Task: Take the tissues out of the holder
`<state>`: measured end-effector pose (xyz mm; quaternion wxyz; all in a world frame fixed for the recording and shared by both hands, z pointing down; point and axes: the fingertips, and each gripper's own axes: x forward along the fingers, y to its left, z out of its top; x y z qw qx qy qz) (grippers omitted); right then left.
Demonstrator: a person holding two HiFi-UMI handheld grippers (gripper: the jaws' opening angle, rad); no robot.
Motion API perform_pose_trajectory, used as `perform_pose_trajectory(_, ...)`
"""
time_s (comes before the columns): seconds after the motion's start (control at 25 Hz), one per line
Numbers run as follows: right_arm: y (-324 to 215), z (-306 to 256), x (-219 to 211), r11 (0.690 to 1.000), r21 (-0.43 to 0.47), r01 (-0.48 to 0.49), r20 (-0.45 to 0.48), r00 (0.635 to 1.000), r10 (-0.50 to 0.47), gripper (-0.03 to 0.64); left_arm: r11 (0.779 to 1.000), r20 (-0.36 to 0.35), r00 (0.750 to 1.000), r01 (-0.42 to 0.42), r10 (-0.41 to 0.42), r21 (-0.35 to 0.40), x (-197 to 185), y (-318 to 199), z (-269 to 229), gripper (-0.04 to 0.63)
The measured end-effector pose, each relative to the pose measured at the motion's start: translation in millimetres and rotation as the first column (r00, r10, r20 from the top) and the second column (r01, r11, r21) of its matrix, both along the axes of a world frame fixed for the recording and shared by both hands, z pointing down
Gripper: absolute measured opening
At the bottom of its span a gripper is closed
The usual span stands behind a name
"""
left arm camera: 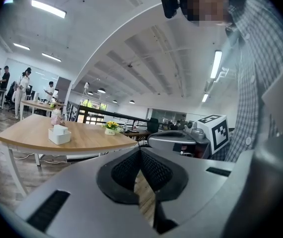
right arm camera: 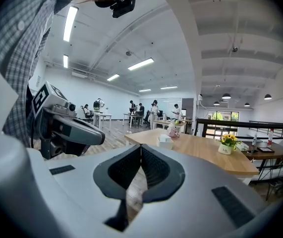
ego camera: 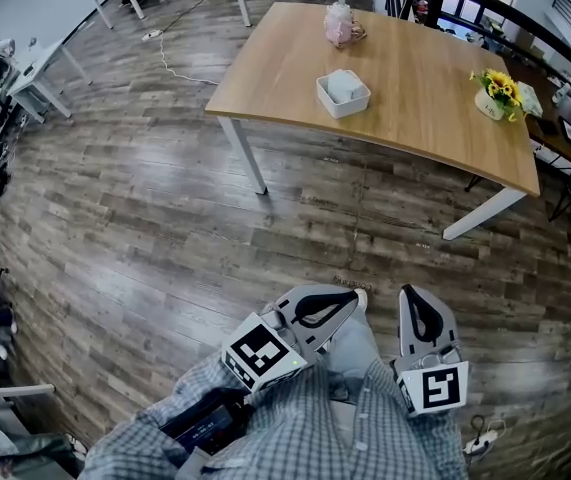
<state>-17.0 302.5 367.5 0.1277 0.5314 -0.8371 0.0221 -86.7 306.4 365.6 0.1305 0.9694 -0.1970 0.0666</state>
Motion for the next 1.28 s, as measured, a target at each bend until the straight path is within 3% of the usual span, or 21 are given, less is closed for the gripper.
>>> perform_pose_trajectory(0.6,-54.2,18.7,27.8,0.998,-0.048,0.046,0.012,0.999,-0.046,0.012,1.000,0.027,1.000,0.008,-0.007,-0.026,39.3,-51.0,11.0,0.006)
perform_pose_trajectory(1.28,-132.8,12.1,70.1,0.992,-0.038,0.117,0.017,0.993,-0.117,0.012,0.994,0.048,0.993,0.105,-0.104,-0.006,74.1,-124.7,-1.2,0.006)
